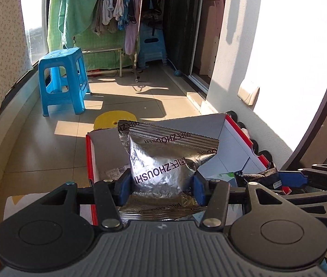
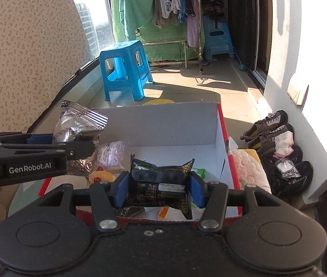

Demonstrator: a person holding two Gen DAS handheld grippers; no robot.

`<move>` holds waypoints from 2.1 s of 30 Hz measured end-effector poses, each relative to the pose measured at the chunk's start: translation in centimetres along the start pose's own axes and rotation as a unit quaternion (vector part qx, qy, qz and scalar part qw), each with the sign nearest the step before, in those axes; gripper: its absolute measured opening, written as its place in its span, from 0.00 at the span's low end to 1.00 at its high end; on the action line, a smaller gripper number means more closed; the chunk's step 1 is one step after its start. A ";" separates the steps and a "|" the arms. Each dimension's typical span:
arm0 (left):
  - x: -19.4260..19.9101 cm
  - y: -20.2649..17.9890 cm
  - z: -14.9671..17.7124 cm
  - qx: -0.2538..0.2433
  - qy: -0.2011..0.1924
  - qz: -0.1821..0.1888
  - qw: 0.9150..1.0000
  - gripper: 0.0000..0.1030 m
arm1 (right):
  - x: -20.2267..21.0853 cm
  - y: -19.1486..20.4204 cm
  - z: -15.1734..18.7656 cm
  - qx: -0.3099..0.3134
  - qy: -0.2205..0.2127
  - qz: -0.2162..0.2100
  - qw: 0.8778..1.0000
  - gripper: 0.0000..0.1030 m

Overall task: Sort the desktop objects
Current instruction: 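Lift the black snack and foil pouch and carry them over the red box, then open both tools to drop the black snack and foil pouch into the box, then move both open tools back toward the blue cracker pack and white sausage pack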

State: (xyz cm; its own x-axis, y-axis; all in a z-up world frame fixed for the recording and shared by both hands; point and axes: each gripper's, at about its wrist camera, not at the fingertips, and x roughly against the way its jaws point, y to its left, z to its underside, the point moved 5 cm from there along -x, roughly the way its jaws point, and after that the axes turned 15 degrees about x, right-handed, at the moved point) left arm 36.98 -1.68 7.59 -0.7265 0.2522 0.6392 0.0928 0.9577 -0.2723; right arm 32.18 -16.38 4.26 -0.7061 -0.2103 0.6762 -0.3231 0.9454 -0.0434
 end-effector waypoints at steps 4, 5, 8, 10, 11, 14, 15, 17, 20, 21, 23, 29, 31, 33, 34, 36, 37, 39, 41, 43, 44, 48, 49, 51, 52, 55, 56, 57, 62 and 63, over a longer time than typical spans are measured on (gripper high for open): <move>-1.7 0.3 0.0 0.000 0.006 -0.005 1.000 0.50 | -1.3 0.2 0.1 0.006 0.012 -0.005 1.000 0.52; -2.2 0.4 -0.2 0.000 0.006 -0.007 1.000 0.50 | -1.6 0.3 0.1 0.009 0.015 -0.006 1.000 0.52; -3.4 0.3 -0.2 -0.008 0.007 -0.019 1.000 0.50 | -2.6 0.6 0.3 0.016 0.024 -0.006 1.000 0.52; -4.1 0.2 -0.4 -0.011 0.006 -0.023 1.000 0.50 | -3.0 0.7 0.3 0.015 0.027 -0.006 0.999 0.52; -4.4 0.2 -0.4 -0.012 0.005 -0.025 1.000 0.50 | -3.3 0.8 0.4 0.015 0.029 -0.007 0.999 0.52; -5.3 0.1 -0.5 -0.013 0.008 -0.032 0.999 0.50 | -4.0 0.9 0.6 0.016 0.035 -0.008 0.999 0.52; -5.7 0.1 -0.4 -0.015 0.010 -0.035 0.999 0.50 | -4.2 1.0 0.7 0.019 0.037 -0.009 0.999 0.52; -6.3 0.1 -0.3 -0.019 0.011 -0.042 0.999 0.50 | -4.5 1.1 0.9 0.023 0.040 -0.009 0.999 0.52; -7.1 0.4 -0.3 -0.017 0.014 -0.052 0.998 0.50 | -4.9 1.1 1.0 0.023 0.045 -0.010 0.999 0.52; -7.3 0.6 -0.3 -0.014 0.017 -0.052 0.998 0.50 | -5.1 1.2 1.0 0.023 0.046 -0.010 0.999 0.52; -7.8 0.8 0.0 -0.016 0.022 -0.058 0.998 0.50 | -5.3 1.3 1.2 0.026 0.050 -0.010 0.998 0.52; -8.8 0.8 0.9 -0.027 0.044 -0.061 0.997 0.50 | -6.0 1.7 1.9 0.029 0.059 -0.013 0.998 0.52; -9.0 0.8 1.1 -0.026 0.055 -0.064 0.996 0.51 | -6.2 1.9 2.1 0.031 0.063 -0.016 0.997 0.52; -9.2 0.8 1.3 -0.029 0.063 -0.068 0.995 0.51 | -6.2 1.9 2.0 0.029 0.063 -0.017 0.997 0.52; -9.2 0.7 1.4 -0.032 0.065 -0.069 0.995 0.51 | -6.2 2.0 2.1 0.028 0.062 -0.017 0.998 0.52; -9.4 0.7 1.5 -0.035 0.076 -0.069 0.994 0.51 | -6.3 1.9 2.1 0.025 0.064 -0.019 0.997 0.52; -9.4 0.7 1.5 -0.036 0.077 -0.071 0.994 0.51 | -6.3 1.8 2.1 0.024 0.065 -0.020 0.997 0.53; -9.4 0.7 1.6 -0.038 0.081 -0.070 0.994 0.51 | -6.2 1.8 2.2 0.023 0.065 -0.021 0.997 0.54; -9.3 0.6 1.6 -0.040 0.082 -0.069 0.993 0.52 | -6.2 1.8 2.2 0.022 0.065 -0.022 0.997 0.54; -9.3 0.5 1.7 -0.045 0.082 -0.072 0.993 0.59 | -6.1 1.7 2.2 0.018 0.064 -0.024 0.998 0.57; -9.2 0.4 1.7 -0.047 0.078 -0.074 0.993 0.62 | -6.2 1.6 2.1 0.016 0.064 -0.026 0.998 0.57; -8.6 0.0 1.4 -0.042 0.060 -0.071 0.995 0.79 | -5.7 1.4 2.2 0.011 0.052 -0.028 0.998 0.59; -8.5 -0.1 1.3 -0.040 0.059 -0.070 0.995 0.79 | -5.5 1.3 2.1 0.011 0.049 -0.028 0.998 0.60; -8.2 -0.3 1.3 -0.039 0.057 -0.067 0.995 0.79 | -5.2 1.1 2.0 0.009 0.046 -0.028 0.998 0.60; -8.0 -0.3 1.2 -0.039 0.056 -0.066 0.995 0.79 | -5.1 1.0 1.9 0.007 0.046 -0.029 0.999 0.60; -7.4 -0.6 1.1 -0.036 0.053 -0.064 0.996 0.79 | -4.6 0.9 1.8 0.004 0.043 -0.028 0.999 0.60; -7.1 -0.7 1.1 -0.037 0.052 -0.064 0.996 0.79 | -4.4 0.8 1.8 0.003 0.042 -0.028 0.999 0.61; -6.9 -0.8 1.0 -0.038 0.050 -0.065 0.996 0.79 | -4.2 0.7 1.7 0.003 0.041 -0.028 0.999 0.61; -5.3 -1.6 1.1 -0.043 0.044 -0.062 0.996 0.79 | -2.7 0.9 1.5 0.005 0.032 -0.027 0.999 0.61; -4.9 -1.7 1.1 -0.044 0.043 -0.061 0.996 0.79 | -2.3 1.0 1.4 0.006 0.030 -0.026 0.999 0.61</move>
State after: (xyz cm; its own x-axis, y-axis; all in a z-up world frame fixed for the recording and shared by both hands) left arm 39.65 -4.69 4.16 -0.6758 0.1397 0.7237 0.0694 0.9896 -0.1262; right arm 32.59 -15.36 1.61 -0.6495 -0.2438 0.7202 -0.3668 0.9302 -0.0159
